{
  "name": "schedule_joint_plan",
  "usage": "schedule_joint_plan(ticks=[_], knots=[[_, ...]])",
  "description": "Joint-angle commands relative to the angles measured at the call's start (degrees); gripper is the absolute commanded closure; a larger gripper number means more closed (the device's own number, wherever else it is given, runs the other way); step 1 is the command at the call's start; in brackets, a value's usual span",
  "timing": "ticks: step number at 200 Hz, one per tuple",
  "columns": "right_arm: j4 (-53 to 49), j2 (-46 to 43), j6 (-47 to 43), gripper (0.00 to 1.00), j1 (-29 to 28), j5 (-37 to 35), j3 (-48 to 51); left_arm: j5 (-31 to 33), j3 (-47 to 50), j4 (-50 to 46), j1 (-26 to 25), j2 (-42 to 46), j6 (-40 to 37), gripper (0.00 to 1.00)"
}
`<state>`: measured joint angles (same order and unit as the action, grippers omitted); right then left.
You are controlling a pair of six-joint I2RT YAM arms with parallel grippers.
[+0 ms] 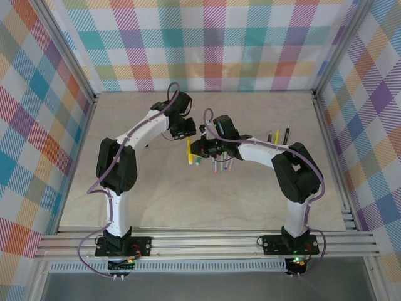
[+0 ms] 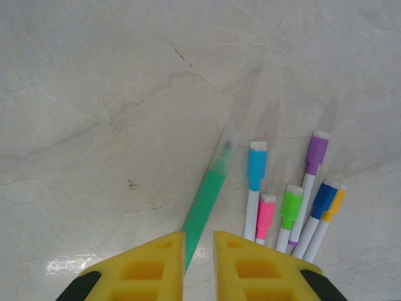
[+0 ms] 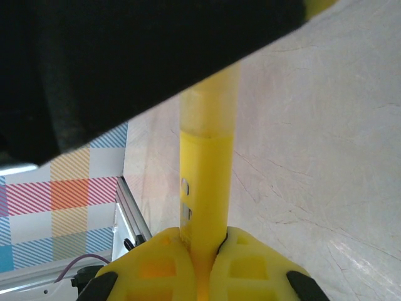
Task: Open the pen caps
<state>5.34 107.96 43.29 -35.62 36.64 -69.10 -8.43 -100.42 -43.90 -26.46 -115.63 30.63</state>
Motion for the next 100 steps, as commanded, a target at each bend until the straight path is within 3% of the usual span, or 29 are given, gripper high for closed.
schedule_joint_plan(ticks=[1, 100], knots=[[2.2, 1.0, -1.0, 1.00, -0.3, -0.6, -4.5, -3.1, 1.8, -0.5, -0.5, 3.3, 1.0, 0.81], [0.9, 1.3, -1.4, 1.00, 1.3, -1.8, -6.3, -0.8, 3.7, -2.7, -0.5, 4.9, -0.7, 0.79]])
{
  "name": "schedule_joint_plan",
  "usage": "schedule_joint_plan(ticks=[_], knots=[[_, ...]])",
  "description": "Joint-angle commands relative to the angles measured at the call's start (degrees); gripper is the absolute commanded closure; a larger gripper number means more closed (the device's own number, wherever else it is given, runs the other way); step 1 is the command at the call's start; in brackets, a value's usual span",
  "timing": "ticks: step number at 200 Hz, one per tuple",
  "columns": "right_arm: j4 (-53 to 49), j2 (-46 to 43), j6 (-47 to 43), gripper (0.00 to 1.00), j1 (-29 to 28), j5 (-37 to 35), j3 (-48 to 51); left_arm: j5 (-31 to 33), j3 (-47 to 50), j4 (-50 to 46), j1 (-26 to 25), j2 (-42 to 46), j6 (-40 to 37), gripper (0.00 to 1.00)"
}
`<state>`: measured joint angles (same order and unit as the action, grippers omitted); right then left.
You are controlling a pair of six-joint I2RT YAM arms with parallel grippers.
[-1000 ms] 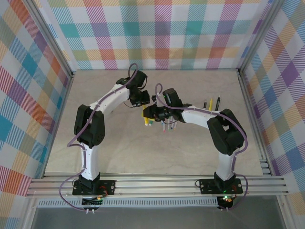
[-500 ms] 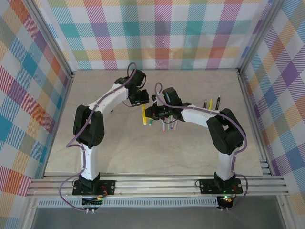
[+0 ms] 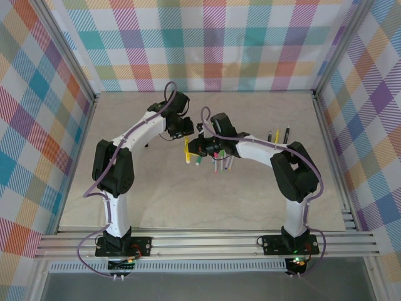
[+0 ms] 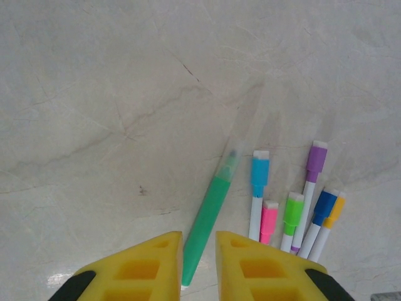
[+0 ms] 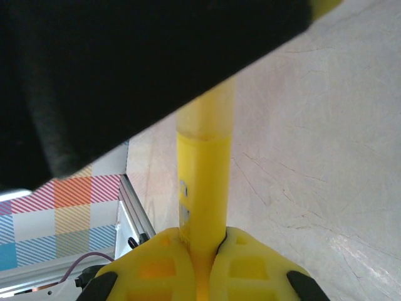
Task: Open the pen caps
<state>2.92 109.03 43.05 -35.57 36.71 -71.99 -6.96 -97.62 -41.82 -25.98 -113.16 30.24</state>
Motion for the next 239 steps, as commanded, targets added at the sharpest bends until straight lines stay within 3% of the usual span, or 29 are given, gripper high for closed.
schedule_joint_plan(ticks=[1, 53, 70, 77, 96, 148, 181, 210, 239], knots=[[3.1, 0.2, -1.2, 1.00, 1.3, -1.8, -3.4, -2.2, 0.9, -4.8, -1.0, 2.5, -0.3, 0.79], [0.6, -0.1, -2.9, 1.00, 1.9, -2.6, -4.2, -0.9, 1.7, -6.1, -1.1, 2.8, -1.7, 0.80], [0.8, -0.1, -2.6, 1.00, 1.9, -2.5, -3.9, -0.5, 2.3, -6.0, -1.1, 2.7, -1.8, 0.88], [1.1, -0.2, -2.5, 1.00, 1.9, -2.3, -3.8, -0.3, 2.3, -5.9, -1.1, 2.6, -1.9, 1.00], [0.5, -1.0, -1.9, 1.00, 1.9, -0.3, -2.6, 1.8, 2.3, -4.7, -0.8, 1.8, -1.5, 1.00], [-3.4, -18.0, -2.5, 1.00, 0.3, 4.1, 18.3, 5.1, -14.7, -9.6, 3.1, -9.8, -2.1, 1.00], [-10.4, -23.1, -6.3, 1.00, 2.6, -1.5, 19.8, 5.3, -21.9, -13.2, 3.2, -14.4, -3.0, 1.00], [-26.0, -20.1, -12.3, 1.00, 9.4, -16.6, 11.6, 10.2, -22.3, -17.9, 4.9, -16.3, -6.8, 1.00], [-33.8, -13.1, -17.4, 1.00, 17.4, -28.3, 3.9, 15.9, -17.4, -18.5, 8.5, -16.1, -9.0, 1.00]])
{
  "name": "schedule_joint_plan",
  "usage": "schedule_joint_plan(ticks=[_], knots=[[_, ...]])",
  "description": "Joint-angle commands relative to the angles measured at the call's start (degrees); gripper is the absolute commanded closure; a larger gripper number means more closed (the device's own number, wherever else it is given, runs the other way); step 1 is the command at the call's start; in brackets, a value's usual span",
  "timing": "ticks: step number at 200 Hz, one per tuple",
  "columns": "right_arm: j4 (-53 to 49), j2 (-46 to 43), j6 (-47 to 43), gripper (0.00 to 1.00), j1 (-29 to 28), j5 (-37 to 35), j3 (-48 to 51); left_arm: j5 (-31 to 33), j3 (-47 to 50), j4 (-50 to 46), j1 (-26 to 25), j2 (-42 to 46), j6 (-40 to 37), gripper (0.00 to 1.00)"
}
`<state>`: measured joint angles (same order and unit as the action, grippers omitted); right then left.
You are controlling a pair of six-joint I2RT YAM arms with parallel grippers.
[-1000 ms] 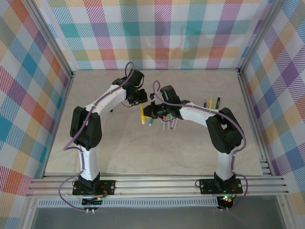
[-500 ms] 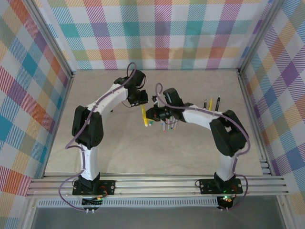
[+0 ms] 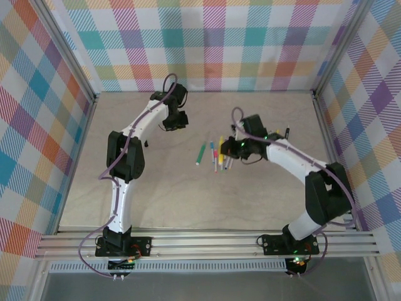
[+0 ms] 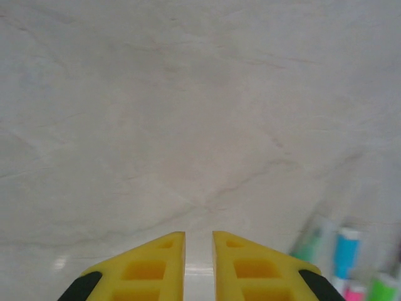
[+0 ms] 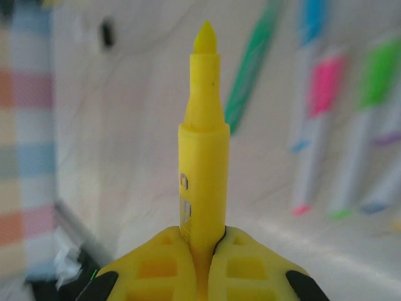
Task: Open the pen caps
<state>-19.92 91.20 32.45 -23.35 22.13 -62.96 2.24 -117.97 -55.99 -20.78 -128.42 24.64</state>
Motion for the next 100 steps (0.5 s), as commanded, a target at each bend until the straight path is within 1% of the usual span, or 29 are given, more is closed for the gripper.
schedule_joint_plan(ticks=[1, 13, 31, 51, 93, 100], knots=[[-11.1, 5.0, -7.0, 1.00, 5.4, -14.0, -5.4, 6.7, 3.1, -4.2, 3.4, -0.8, -3.5, 1.00], [-13.7, 8.5, -9.0, 1.00, 7.3, -18.6, -8.7, 8.1, 4.8, -3.9, 4.6, -1.1, -3.9, 1.00], [-17.3, 13.8, -11.5, 1.00, 9.5, -23.3, -13.7, 10.0, 6.9, -2.9, 5.8, -1.6, -4.3, 1.00], [-19.2, 18.2, -12.6, 1.00, 11.2, -25.9, -17.5, 12.9, 7.8, -2.4, 6.1, -2.9, -4.5, 1.00], [-23.3, 24.8, -14.9, 1.00, 12.6, -32.1, -24.2, 12.0, 7.1, -2.2, 6.5, -5.9, -3.1, 1.00], [-24.4, 25.8, -15.1, 1.00, 12.7, -33.4, -25.3, 11.9, 7.1, -2.2, 6.5, -6.0, -2.9, 0.98]])
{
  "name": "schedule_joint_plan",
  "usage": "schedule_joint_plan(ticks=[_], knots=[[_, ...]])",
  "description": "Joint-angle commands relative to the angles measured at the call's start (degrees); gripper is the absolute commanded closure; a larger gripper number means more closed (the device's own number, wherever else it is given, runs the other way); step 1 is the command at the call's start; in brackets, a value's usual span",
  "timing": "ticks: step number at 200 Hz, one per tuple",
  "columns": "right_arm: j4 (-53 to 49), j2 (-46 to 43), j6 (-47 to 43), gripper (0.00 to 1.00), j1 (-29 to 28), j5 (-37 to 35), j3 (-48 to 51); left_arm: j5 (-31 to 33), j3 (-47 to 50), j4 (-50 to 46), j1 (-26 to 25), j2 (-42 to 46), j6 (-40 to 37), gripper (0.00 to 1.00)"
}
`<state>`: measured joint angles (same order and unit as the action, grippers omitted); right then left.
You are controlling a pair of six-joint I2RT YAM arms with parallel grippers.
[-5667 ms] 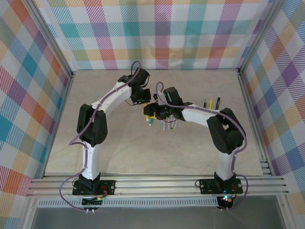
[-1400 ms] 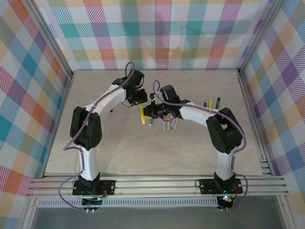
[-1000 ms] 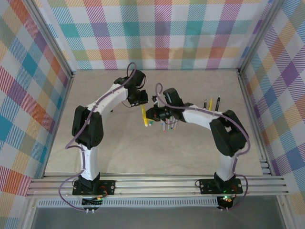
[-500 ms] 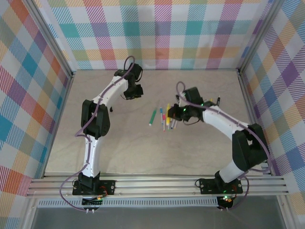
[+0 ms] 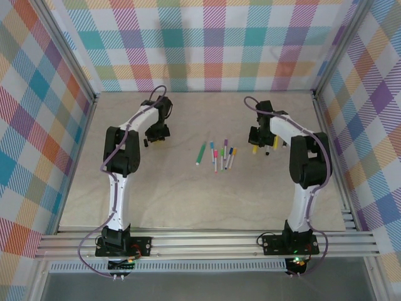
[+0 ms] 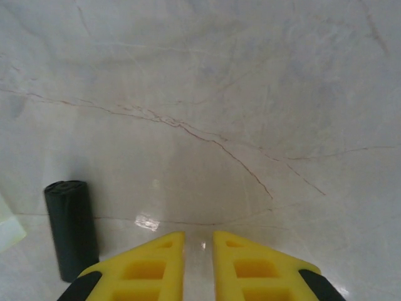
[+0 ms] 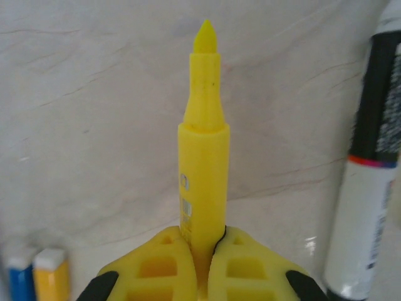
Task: Open the pen caps
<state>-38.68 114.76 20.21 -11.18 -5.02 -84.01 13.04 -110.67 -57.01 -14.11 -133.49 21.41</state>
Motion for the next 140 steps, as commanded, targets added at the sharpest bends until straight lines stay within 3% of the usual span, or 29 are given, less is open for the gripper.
schedule_joint_plan(ticks=[1, 18, 29, 39, 61, 81, 104, 140], knots=[[-5.8, 2.3, -2.9, 1.00, 0.5, -6.4, -4.4, 1.2, -0.2, -1.2, -0.1, -1.0, 0.4, 0.97], [-7.6, 3.8, -3.3, 1.00, 0.7, -9.0, -5.8, 1.2, 0.1, -0.8, -0.1, -1.1, 0.5, 0.82], [-8.8, 4.8, -3.2, 1.00, 0.7, -10.2, -6.6, 1.3, 0.2, -0.7, -0.1, -1.2, 0.6, 0.79], [-9.6, 5.3, -3.1, 0.92, 0.7, -10.7, -7.1, 1.5, 0.2, -0.7, -0.1, -1.3, 0.6, 0.75], [-9.6, 5.0, -2.7, 0.76, 0.7, -11.0, -6.6, 1.6, 0.3, -0.6, -0.1, -1.0, 0.6, 0.74], [-10.1, 4.6, -2.5, 0.73, 0.7, -11.2, -6.9, 1.4, 0.0, -0.6, -0.1, -0.2, 0.6, 0.73], [-10.5, 2.6, -2.3, 0.69, 0.6, -11.2, -6.9, 1.5, 0.1, -0.3, -0.3, 2.1, 0.6, 0.65], [-10.5, -5.4, -2.0, 0.63, -0.5, -10.0, -5.7, 1.7, -0.6, -0.8, -1.1, 7.4, 1.4, 0.61]])
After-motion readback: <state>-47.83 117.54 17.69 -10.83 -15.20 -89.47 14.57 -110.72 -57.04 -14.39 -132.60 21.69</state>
